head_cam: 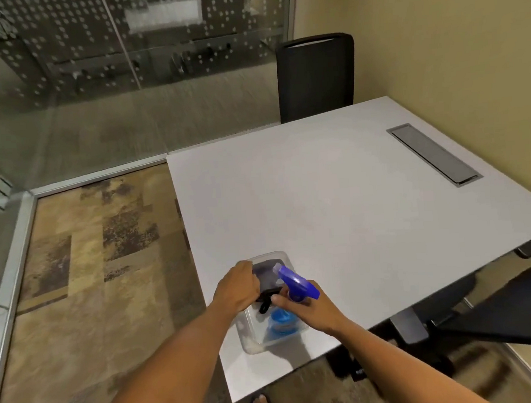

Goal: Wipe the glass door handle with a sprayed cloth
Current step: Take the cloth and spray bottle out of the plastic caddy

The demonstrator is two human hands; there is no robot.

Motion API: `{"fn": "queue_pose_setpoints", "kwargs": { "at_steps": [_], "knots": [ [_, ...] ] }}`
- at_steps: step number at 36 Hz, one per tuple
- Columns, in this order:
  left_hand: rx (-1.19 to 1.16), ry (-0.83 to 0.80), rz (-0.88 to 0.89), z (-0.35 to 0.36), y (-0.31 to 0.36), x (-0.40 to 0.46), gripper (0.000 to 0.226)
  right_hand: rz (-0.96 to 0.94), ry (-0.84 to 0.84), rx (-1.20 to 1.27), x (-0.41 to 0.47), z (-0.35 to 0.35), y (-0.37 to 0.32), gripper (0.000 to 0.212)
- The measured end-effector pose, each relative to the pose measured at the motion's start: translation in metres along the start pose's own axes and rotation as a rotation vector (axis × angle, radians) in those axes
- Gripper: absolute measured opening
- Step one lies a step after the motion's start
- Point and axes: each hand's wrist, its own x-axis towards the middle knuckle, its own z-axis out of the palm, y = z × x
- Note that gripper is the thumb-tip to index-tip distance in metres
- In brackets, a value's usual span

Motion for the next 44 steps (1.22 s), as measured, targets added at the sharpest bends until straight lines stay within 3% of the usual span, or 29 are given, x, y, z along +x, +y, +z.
{"fn": "queue_pose_setpoints", "kwargs": {
  "at_steps": [3,6,11,21,24,32,35,39,44],
  "knots": [
    [0.026,0.003,0.030,-0.002,-0.001,0.014,0.038,0.010,0.014,0.041,-0.005,-0.009,-0.016,0.030],
    [0.046,-0.033,0.059,-0.001,-0.001,0.025,0.042,-0.004,0.032,0.029,-0.014,-0.018,-0.038,0.017],
    [0.072,-0.053,0.102,0.006,0.004,0.041,0.038,0.030,0.133,0.054,-0.026,-0.038,-0.054,0.043],
    [0.220,0.028,0.222,0.023,0.031,0.057,0.034,0.096,0.313,-0.020,-0.038,-0.058,-0.069,0.001],
    [0.251,-0.009,0.229,0.029,0.032,0.060,0.025,0.102,0.365,-0.025,-0.044,-0.060,-0.067,0.003],
    [0.303,-0.064,0.193,0.041,0.034,0.065,0.029,0.131,0.406,-0.098,-0.050,-0.058,-0.052,0.016],
    [0.329,-0.037,0.156,0.040,0.035,0.069,0.029,0.125,0.441,-0.067,-0.052,-0.055,-0.051,0.007],
    [0.221,-0.078,0.097,0.040,0.035,0.072,0.032,0.168,0.478,-0.033,-0.058,-0.055,-0.045,0.040],
    [0.068,-0.183,0.005,0.040,0.036,0.069,0.047,0.151,0.424,0.027,-0.065,-0.062,-0.034,0.037]
  ]
}}
